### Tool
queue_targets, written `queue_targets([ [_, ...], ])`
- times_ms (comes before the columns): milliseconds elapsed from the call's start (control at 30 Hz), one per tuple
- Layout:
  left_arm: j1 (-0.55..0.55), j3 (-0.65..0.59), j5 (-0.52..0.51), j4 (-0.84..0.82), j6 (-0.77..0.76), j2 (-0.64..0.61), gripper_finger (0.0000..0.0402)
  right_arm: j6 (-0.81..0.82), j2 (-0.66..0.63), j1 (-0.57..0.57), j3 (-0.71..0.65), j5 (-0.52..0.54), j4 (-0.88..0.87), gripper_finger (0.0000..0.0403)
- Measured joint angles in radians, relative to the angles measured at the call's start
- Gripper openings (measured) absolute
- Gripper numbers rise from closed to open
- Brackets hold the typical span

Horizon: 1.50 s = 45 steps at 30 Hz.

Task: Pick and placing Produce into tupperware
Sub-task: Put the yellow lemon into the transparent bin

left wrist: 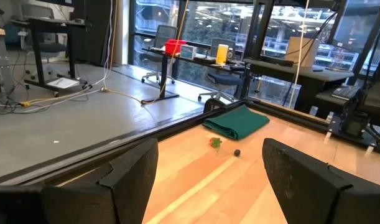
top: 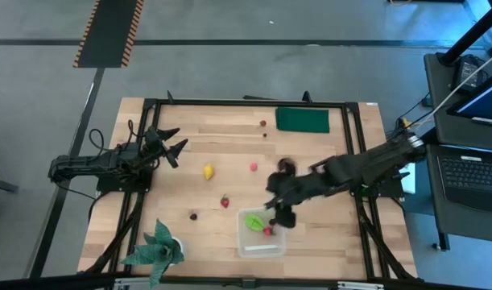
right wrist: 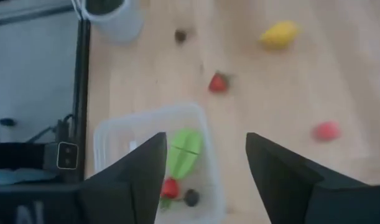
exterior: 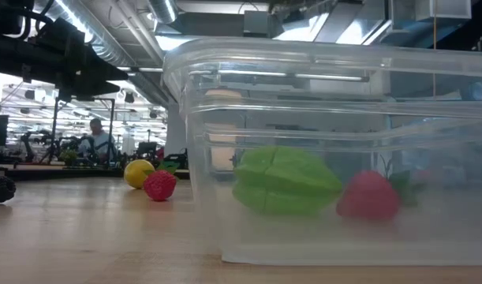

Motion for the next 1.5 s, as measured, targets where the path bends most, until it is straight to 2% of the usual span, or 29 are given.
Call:
queue_targets([
  [167, 0.0, 0.0, 0.0, 0.003, 0.0, 0.0, 0.0281, 0.026, -0.183, 0.06, -0.075, 0.162, -0.066, 0.0211],
  [300, 0.0, 0.0, 0.0, 0.004, -0.006, 0.0, 0.0281, 0.072, -0.336, 0.132, -0.228, 0.319, -0.076, 0.0208],
  [400, 0.0, 0.0, 0.0, 0.006, -0.073, 0.0, 0.0281, 0.145, -0.443, 0.158, -0.355, 0.402, -0.06, 0.0208],
  [500, 0.0, 0.0, 0.0, 0.007, -0.127, 0.0, 0.0281, 0.226, -0.532, 0.165, -0.489, 0.441, -0.032, 0.0208],
  [700, 0.0, 0.0, 0.0, 0.007, -0.13, 0.0, 0.0281, 0.365, -0.678, 0.165, -0.754, 0.502, 0.027, 0.0208],
  [1000, 0.0, 0.0, 0.006, 0.007, -0.124, 0.0, 0.0281, 0.631, -0.854, 0.164, -1.048, 0.611, 0.054, 0.0208],
  [1167, 0.0, 0.0, 0.008, 0.007, -0.129, 0.0, 0.0281, 0.654, -0.887, 0.161, -1.122, 0.668, 0.144, 0.0208],
  [1500, 0.0, 0.0, 0.015, 0.01, -0.102, 0.0, 0.029, 0.649, -0.885, 0.093, -1.125, 0.681, 0.151, 0.0208],
])
